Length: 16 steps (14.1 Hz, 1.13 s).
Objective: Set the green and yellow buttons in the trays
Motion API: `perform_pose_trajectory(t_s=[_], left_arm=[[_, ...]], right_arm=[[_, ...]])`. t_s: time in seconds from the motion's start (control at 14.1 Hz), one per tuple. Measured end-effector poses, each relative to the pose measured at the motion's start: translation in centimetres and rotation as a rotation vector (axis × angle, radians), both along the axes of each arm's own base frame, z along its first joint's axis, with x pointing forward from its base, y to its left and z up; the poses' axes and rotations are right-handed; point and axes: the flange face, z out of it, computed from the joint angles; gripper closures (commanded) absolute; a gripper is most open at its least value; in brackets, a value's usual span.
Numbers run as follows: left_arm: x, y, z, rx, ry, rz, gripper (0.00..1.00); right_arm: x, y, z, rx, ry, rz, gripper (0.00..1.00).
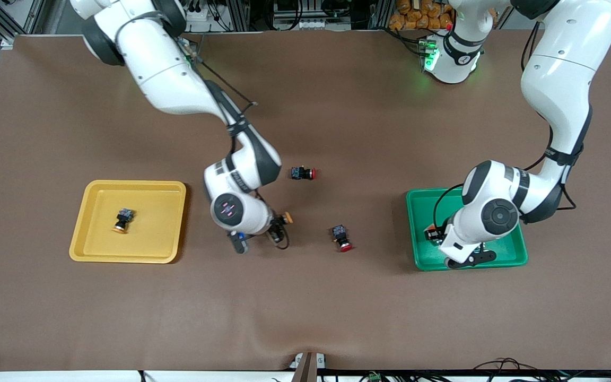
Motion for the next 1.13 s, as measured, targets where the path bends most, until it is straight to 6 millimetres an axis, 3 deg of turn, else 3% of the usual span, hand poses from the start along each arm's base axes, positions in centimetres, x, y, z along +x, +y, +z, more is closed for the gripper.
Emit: perform_pose_trajectory(t_s=[0.14,0.35,0.5,0.71,0.85,1.13], left_arm=[[1.2,2.3,3.0,-0.009,-0.054,0.001,0.0],[2.6,4.6,10.8,0.005,-0.171,0.023,0.0],[2.4,4.7,15.2,0.021,-0.23,0.024,0.0],[2.0,5.1,20.0,0.058,-0.229,0.037,0.0],[1.7,5.5,22.4,0.076,-0.211,0.05,0.0],[0.5,5.2,25.7,0.056,-0.187,0.075,0.0]], right_arm=[[1.7,-4.8,2.1,0.015,0.055,0.081,1.0],[3.4,-12.6,4.0,0.066,0.12,0.222,1.0],[4.0,-18.1,3.9,0.118,0.163,0.318,1.0],[4.5,-26.6,2.3,0.22,0.175,0.441,1.0],[4.3,-29.7,1.1,0.234,0.179,0.488,1.0],[4.1,-31.4,-0.3,0.211,0.162,0.613,1.0]])
